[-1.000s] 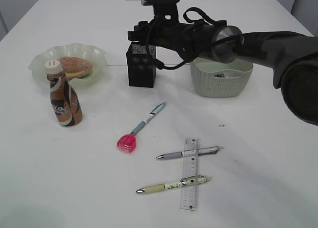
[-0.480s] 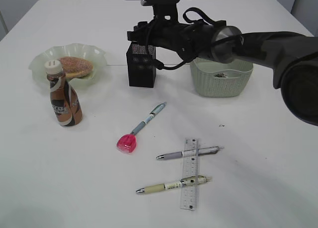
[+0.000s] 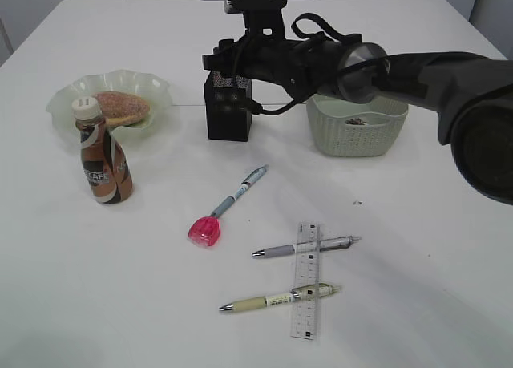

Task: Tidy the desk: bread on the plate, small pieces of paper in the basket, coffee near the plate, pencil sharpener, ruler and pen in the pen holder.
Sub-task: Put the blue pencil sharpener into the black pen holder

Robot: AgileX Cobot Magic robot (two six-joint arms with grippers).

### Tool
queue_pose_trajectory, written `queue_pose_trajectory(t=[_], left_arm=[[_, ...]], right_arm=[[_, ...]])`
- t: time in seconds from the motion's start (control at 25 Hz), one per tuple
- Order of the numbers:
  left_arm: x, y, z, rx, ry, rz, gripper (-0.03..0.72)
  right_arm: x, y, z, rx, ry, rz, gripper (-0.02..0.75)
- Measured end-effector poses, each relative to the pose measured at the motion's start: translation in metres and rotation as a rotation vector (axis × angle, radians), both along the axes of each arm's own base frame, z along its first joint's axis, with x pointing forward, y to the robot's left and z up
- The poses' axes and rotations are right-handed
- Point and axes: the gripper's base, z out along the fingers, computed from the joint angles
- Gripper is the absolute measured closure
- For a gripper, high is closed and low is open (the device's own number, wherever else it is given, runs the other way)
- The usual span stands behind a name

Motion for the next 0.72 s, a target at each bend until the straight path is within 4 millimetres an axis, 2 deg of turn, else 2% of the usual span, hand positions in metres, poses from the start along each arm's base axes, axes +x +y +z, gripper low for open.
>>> queue_pose_trajectory(t=[0.52,0.72], left_arm=[[-0.0001,-0.0005,0.0,-0.006,0.001,0.0,0.246],[-0.0001,-0.0005,0.0,-0.006,0.001,0.0,0.246]], right_arm=[[0.0001,0.0002,0.0007,0.005,-0.006,0.001,0.347],[0.0001,0.0002,0.0007,0.024,0.002,-0.005,0.256]])
